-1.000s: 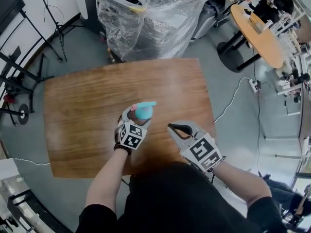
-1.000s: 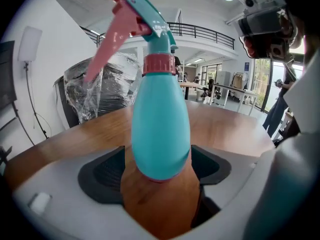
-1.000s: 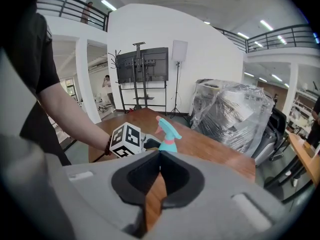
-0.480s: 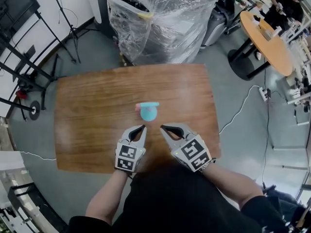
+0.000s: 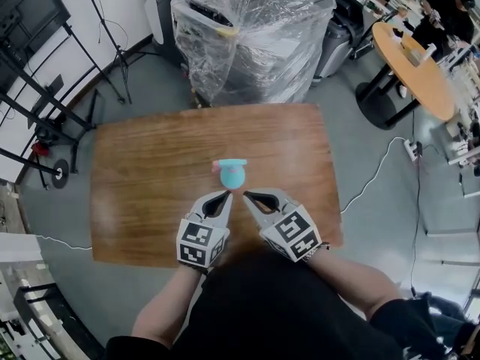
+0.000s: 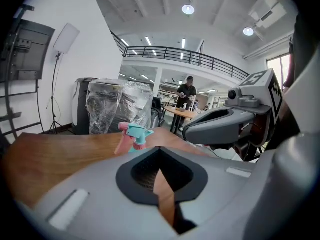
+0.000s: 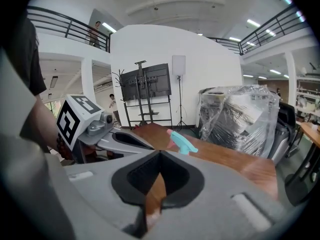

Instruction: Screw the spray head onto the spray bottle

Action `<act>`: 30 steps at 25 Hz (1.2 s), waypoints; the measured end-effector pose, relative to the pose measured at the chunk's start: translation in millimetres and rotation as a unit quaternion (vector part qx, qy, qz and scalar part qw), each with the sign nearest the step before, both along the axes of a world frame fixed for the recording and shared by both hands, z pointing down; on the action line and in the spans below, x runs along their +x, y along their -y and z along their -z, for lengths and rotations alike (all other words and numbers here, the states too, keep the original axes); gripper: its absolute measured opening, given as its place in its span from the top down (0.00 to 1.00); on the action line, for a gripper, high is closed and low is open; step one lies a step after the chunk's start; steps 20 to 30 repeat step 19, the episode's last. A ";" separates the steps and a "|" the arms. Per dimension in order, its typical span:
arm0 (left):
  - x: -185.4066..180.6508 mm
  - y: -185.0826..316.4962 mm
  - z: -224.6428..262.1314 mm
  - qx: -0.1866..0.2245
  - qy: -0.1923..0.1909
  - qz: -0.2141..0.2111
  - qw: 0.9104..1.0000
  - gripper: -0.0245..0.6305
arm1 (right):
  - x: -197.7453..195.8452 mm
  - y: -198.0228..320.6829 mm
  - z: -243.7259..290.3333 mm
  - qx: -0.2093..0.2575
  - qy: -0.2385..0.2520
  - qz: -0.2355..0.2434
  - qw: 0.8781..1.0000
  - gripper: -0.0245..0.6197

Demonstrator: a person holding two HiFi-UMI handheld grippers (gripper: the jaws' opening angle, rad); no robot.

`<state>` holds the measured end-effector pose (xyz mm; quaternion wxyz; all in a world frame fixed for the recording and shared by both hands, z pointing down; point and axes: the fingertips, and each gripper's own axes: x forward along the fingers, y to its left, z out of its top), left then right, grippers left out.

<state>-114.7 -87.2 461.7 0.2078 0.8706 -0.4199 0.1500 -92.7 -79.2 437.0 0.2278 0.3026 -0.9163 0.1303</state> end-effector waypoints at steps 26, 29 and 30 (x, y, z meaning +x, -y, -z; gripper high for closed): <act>-2.3 -4.9 -0.2 -0.002 0.009 -0.005 1.000 0.94 | -5.0 -6.8 3.3 0.006 -0.001 -0.012 1.000 0.98; -2.3 -4.9 -0.2 -0.002 0.009 -0.005 1.000 0.94 | -5.0 -6.8 3.3 0.006 -0.001 -0.012 1.000 0.98; -2.3 -4.9 -0.2 -0.002 0.009 -0.005 1.000 0.94 | -5.0 -6.8 3.3 0.006 -0.001 -0.012 1.000 0.98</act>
